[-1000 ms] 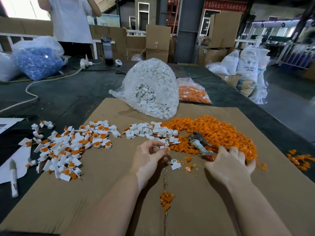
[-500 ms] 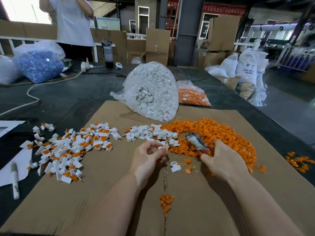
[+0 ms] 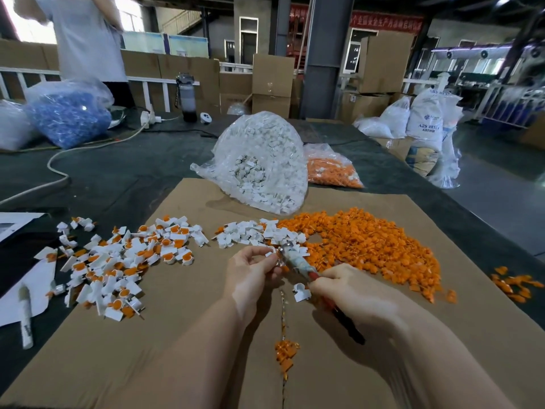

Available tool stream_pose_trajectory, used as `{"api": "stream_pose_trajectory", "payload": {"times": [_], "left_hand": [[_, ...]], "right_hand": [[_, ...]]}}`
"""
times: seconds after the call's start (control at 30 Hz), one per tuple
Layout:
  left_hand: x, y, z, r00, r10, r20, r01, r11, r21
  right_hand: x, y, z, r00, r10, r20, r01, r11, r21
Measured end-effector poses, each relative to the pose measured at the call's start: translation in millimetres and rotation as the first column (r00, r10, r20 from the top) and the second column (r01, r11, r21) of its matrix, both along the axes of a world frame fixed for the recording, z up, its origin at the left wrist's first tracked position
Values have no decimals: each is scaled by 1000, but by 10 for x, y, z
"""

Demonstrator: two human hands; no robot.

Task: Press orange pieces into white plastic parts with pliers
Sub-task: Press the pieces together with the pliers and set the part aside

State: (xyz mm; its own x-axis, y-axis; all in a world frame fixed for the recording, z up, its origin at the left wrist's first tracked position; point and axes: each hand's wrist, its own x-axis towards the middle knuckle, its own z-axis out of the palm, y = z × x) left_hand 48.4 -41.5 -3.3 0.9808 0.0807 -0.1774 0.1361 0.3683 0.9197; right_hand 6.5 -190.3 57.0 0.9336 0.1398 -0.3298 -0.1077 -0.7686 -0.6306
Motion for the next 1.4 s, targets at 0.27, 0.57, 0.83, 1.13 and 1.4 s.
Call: {"api": "stream_pose_trajectory", "payload": {"times": [0.27, 0.57, 0.83, 1.13, 1.4], "left_hand": [[55, 24, -28, 1000, 29, -3, -28, 998, 50], [8, 35, 10, 1000, 9, 1, -9, 999, 35], [-6, 56, 6, 999, 33, 3, -33, 999, -8], [-57, 94, -117, 985, -82, 153, 17, 922, 386], [-107, 79, -107, 952, -192, 238, -3, 773, 635]], "right_hand": [[35, 33, 9, 997, 52, -52, -52, 999, 10], [3, 147, -82, 994, 77, 71, -66, 986, -150], [-8, 105, -238, 983, -107, 146, 98, 993, 69], [150, -349, -417, 785, -292, 547, 508, 809, -297], [133, -430, -551, 807, -118, 579, 524, 597, -608]]}}
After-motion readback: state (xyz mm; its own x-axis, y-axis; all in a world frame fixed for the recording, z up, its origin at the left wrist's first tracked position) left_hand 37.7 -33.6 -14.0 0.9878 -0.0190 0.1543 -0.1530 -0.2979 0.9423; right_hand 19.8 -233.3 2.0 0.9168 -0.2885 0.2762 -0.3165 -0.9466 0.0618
